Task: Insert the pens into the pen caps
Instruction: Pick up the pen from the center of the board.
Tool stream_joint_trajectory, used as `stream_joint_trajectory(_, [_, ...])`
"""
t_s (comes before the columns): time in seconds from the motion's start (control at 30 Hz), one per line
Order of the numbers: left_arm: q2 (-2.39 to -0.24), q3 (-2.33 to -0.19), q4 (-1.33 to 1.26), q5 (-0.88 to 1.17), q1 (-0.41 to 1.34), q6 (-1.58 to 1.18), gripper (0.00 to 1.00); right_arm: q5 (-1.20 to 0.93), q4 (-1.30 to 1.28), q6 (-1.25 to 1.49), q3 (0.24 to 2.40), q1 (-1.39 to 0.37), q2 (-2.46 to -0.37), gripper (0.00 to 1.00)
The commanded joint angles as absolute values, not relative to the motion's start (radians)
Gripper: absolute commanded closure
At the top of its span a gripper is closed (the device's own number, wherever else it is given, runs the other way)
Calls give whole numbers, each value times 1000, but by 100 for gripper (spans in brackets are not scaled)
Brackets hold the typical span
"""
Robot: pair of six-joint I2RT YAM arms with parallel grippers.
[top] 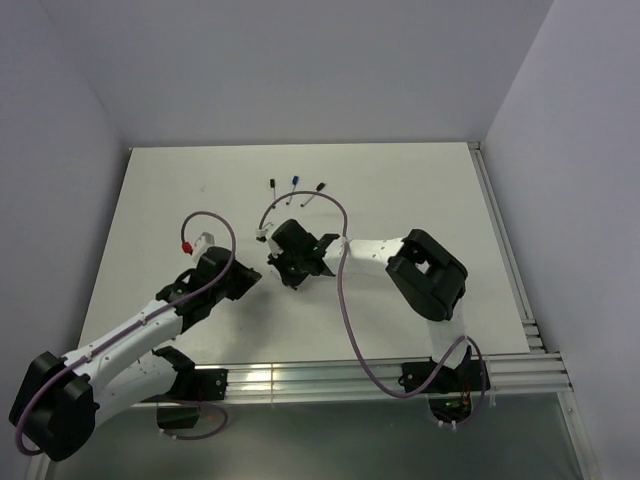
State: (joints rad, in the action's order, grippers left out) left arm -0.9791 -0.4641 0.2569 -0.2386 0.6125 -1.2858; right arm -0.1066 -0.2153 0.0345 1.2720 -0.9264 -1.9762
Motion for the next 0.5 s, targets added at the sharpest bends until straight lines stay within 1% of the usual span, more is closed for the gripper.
stream_joint_trajectory(0.0, [-928, -477, 95, -32, 562, -1169, 100, -138, -249, 138, 1203, -940, -1890, 100])
stream_joint_trajectory(0.13, [-881, -391, -160, 184, 477, -1170, 100, -167, -213, 208, 1122, -925, -1800, 100])
stream_joint_trajectory(0.27, [-859, -344, -303, 325, 411, -1190, 100, -195, -167, 261, 1066, -899, -1706, 100])
stream_joint_trajectory(0.37, [-853, -347, -356, 389, 374, -1203, 100, -254, -143, 285, 1042, -864, -1662, 100])
stream_joint_trajectory(0.47, [-862, -366, -342, 435, 351, -1204, 100, -285, -132, 304, 1029, -835, -1641, 100])
